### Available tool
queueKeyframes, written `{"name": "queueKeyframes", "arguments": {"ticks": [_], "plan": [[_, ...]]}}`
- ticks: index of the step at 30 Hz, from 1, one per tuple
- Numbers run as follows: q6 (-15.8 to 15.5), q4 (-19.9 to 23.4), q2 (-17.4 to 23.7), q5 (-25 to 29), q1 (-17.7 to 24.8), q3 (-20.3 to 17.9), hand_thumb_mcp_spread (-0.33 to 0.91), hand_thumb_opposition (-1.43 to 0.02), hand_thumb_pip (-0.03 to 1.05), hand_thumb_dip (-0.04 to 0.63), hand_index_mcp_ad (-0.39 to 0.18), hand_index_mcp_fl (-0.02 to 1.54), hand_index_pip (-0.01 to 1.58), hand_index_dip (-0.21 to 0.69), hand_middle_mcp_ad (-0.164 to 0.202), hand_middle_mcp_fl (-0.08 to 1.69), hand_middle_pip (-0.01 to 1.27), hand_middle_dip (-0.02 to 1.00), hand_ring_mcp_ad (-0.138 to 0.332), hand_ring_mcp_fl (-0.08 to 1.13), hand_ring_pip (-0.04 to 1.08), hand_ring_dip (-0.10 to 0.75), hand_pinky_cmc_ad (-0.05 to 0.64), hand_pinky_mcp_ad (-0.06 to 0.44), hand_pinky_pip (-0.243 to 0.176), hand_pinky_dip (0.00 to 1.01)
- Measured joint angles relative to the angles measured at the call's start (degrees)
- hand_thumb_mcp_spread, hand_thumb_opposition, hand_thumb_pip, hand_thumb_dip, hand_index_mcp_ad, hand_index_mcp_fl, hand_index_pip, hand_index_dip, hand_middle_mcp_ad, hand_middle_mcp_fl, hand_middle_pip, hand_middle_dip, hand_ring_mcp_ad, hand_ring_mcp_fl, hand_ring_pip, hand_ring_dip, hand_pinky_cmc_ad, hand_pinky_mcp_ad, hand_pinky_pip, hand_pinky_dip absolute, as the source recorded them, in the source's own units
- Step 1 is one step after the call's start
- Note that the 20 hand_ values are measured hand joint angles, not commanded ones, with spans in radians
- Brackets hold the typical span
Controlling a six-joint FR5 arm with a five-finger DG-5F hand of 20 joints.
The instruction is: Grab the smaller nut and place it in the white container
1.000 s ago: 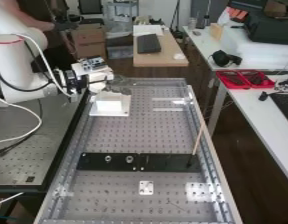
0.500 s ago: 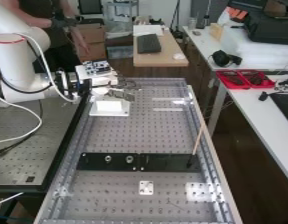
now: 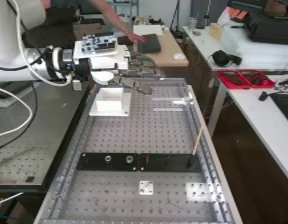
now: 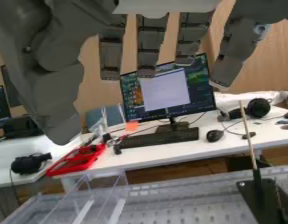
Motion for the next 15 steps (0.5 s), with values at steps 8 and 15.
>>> {"name": "queueKeyframes", "arguments": {"ticks": [8,15], "plan": [[1.54,-6.55,0.89,4.52,-1.36,7.12,0.22,-0.73,0.5,0.171,-0.138,0.12,0.31,0.045,0.01,0.15,0.12,0.32,0.129,0.0,0.1,0.152,0.393,0.333,-0.072,0.5],[1.45,-9.95,2.59,6.57,-1.9,9.8,0.21,-0.72,0.5,0.131,-0.122,0.18,0.16,0.122,0.012,0.15,0.12,0.32,0.152,0.0,0.1,0.152,0.435,0.347,-0.079,0.52]]}}
